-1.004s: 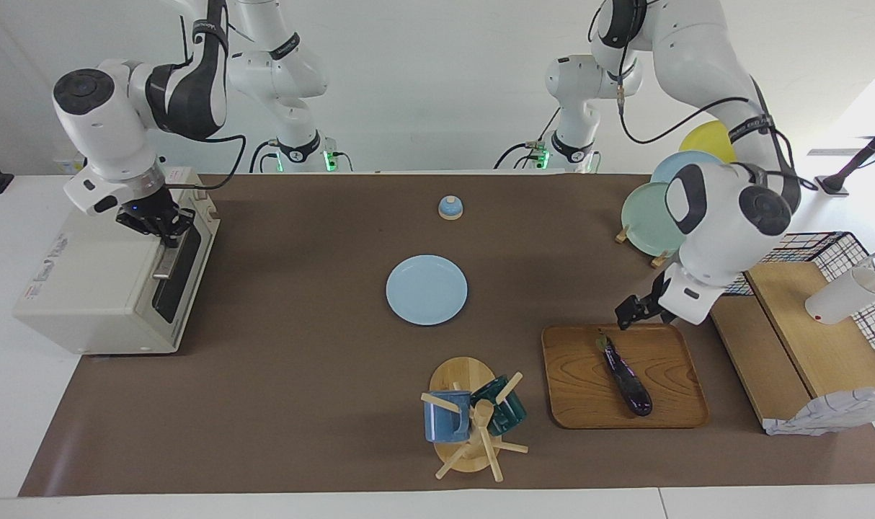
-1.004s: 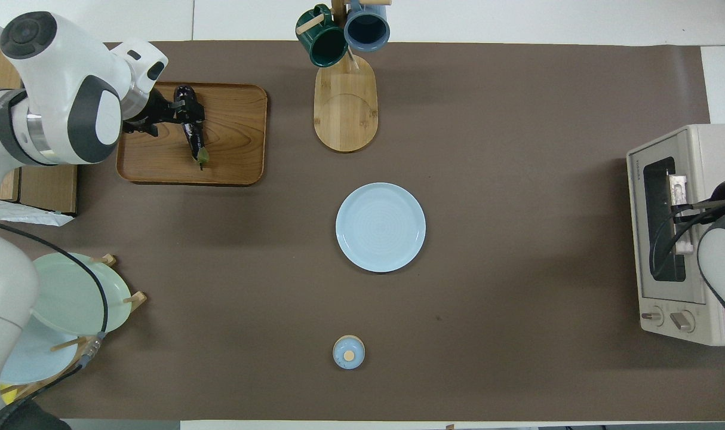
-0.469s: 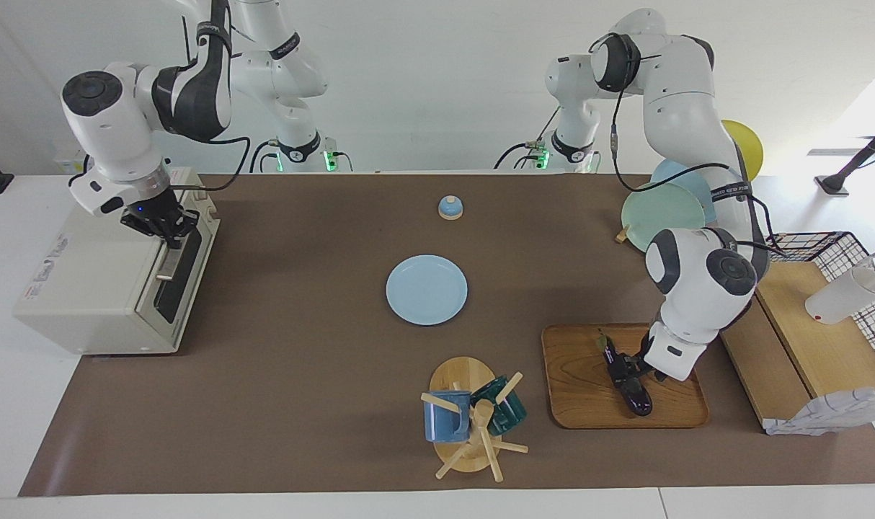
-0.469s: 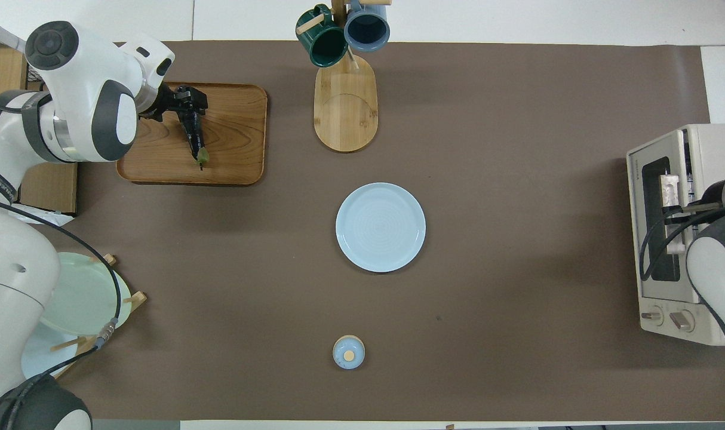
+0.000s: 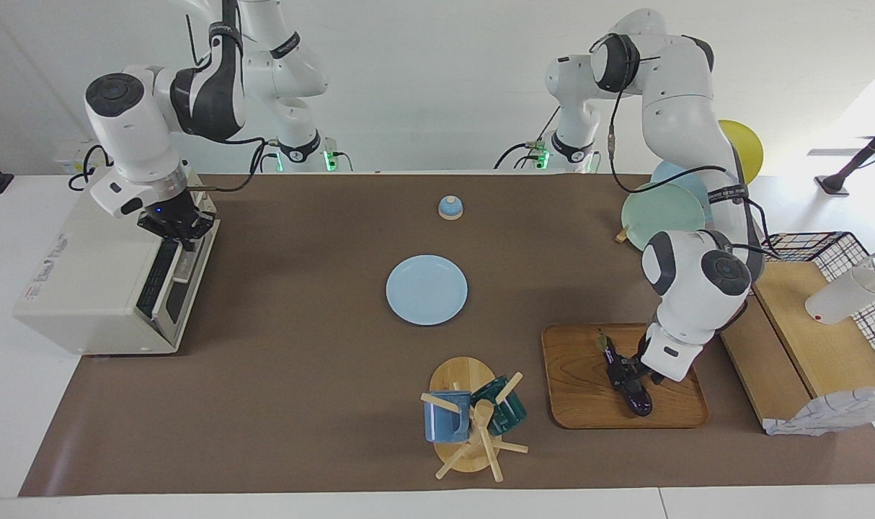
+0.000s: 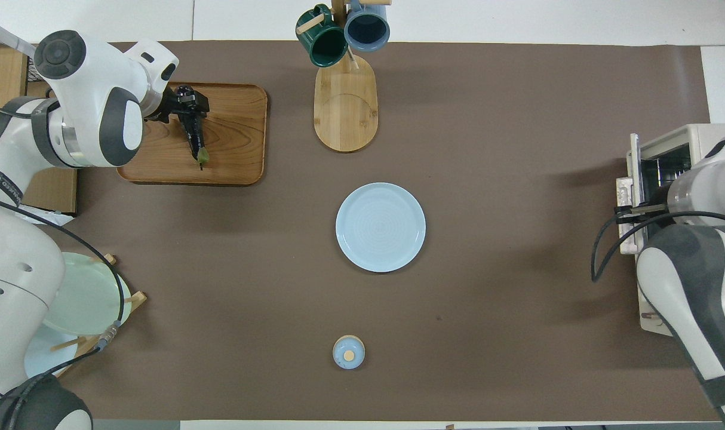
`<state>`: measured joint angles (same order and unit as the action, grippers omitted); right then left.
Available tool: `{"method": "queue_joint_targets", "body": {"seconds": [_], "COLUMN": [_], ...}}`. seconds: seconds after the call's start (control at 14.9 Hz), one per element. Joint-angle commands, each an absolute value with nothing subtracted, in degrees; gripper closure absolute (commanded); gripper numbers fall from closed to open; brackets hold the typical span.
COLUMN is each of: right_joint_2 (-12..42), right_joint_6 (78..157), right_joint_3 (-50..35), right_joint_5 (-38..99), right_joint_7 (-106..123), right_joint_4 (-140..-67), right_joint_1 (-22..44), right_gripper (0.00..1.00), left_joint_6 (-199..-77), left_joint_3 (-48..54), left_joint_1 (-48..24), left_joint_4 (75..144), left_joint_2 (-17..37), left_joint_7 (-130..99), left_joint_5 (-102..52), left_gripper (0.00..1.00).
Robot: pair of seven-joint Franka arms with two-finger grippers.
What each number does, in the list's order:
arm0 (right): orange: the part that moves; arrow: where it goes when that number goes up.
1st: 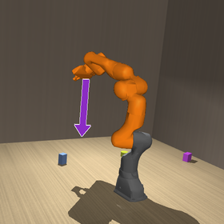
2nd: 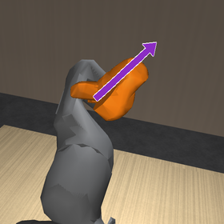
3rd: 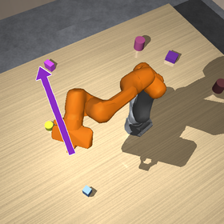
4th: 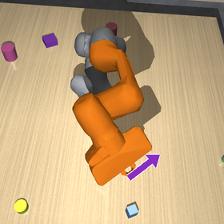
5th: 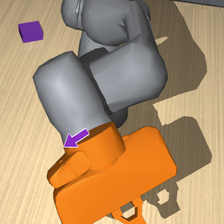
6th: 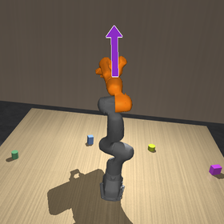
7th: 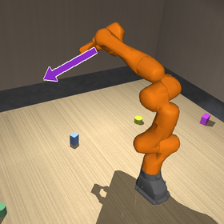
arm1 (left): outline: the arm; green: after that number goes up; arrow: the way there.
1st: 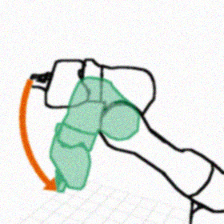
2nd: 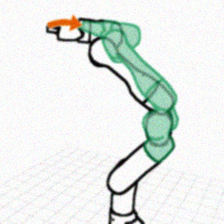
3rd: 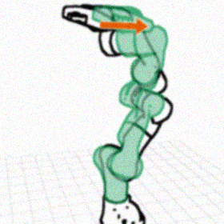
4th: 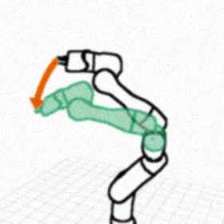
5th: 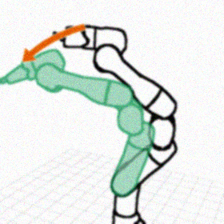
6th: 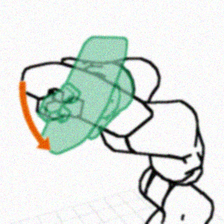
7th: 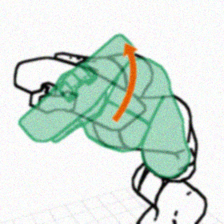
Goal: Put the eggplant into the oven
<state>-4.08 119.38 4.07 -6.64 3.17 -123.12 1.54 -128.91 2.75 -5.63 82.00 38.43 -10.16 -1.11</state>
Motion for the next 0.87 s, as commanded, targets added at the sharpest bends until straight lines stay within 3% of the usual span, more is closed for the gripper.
{"method": "queue_joint_targets", "body": {"seconds": [0.0,0.13,0.33,0.4,0.54,0.8], "right_joint_2": [1.58,2.63,2.29,2.29,3.68,4.74], "right_joint_6": [128.22,131.47,135.08,135.17,135.35,135.35], "right_joint_3": [4.57,4.57,4.57,4.57,4.57,4.39], "right_joint_5": [-7.21,-6.33,-6.24,-6.24,-5.98,-3.78], "right_joint_7": [2.81,2.73,1.32,1.14,0.97,-1.22], "right_joint_4": [-124.62,-125.76,-128.75,-129.02,-129.02,-129.02], "right_joint_1": [1.23,1.93,3.43,3.51,3.52,4.83], "right_gripper": [1.0,1.0,1.0,1.0,1.0,1.0], "left_joint_6": [-131.4,-131.22,-129.48,-126.77,-121.66,-115.6], "left_joint_3": [2.29,2.29,2.37,2.37,2.37,2.55], "left_joint_1": [-6.06,-6.24,-6.24,-6.33,-6.59,-7.29], "left_joint_4": [84.11,84.02,82.89,81.58,78.76,79.37], "left_joint_2": [37.71,37.62,37.62,37.62,37.18,29.38], "left_joint_7": [-10.28,-10.28,-10.37,-10.55,-10.9,-16.32], "left_joint_5": [0.18,0.18,-0.17,-0.7,-3.76,-7.12], "left_gripper": [0.26,0.47,0.93,1.0,1.0,1.0]}}
